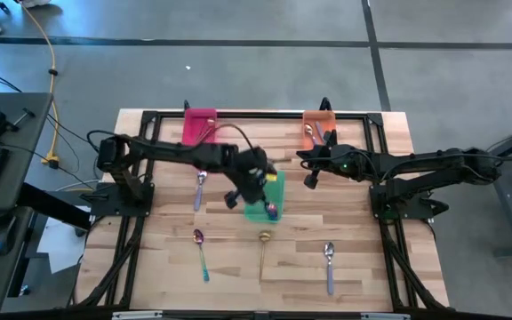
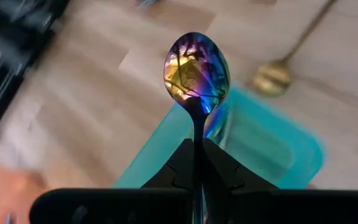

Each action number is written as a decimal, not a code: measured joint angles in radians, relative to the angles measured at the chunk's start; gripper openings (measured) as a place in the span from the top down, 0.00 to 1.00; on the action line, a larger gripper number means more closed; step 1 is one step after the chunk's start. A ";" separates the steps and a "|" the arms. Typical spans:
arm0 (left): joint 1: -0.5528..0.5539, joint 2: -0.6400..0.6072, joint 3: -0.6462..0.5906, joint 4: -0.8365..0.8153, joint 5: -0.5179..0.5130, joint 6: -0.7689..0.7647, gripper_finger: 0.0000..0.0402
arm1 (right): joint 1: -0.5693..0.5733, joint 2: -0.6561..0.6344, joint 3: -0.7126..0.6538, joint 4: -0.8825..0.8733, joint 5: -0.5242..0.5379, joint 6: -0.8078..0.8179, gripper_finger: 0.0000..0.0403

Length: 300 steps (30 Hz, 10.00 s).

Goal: Sort silverware by color (type)
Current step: Put the top blue spoon into the green bin, then put the top purple spoon into the orange bin, then put the gold spoon into the pink bin

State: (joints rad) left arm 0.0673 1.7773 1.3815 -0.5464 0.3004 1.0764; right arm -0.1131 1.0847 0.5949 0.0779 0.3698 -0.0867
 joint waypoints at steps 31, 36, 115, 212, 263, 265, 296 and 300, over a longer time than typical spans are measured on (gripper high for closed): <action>0.004 0.166 -0.001 0.057 -0.043 0.061 0.99 | 0.000 0.000 0.000 0.000 0.000 -0.002 1.00; 0.004 0.165 -0.001 0.062 -0.043 0.061 0.99 | 0.000 0.000 0.000 0.001 0.000 -0.003 1.00; -0.528 -0.454 -0.558 -0.305 -0.505 -1.943 0.85 | 0.000 0.000 0.000 0.017 -0.008 0.027 1.00; 0.034 -0.440 -0.993 1.643 -0.402 -1.367 1.00 | 0.029 0.763 0.376 0.751 -0.431 0.265 0.97; 0.036 -0.440 -0.993 1.421 -0.430 -1.283 0.72 | -0.631 0.549 0.370 -0.579 -0.191 0.216 0.99; 0.036 -0.440 -0.993 1.420 -0.430 -1.283 0.72 | -0.636 0.573 0.370 -0.579 -0.194 0.209 0.99; -0.187 -0.440 -0.942 1.211 -0.431 -1.064 0.82 | -0.406 0.272 0.384 -0.587 -0.082 0.158 0.97; -0.257 -0.440 -0.857 0.994 -0.430 -1.033 0.87 | -0.315 0.149 0.275 -0.428 -0.091 0.202 0.98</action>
State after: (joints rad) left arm -0.1896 1.3369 0.5250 0.4475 -0.1297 0.0432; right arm -0.4281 1.2334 0.8696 -0.3498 0.2787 0.1152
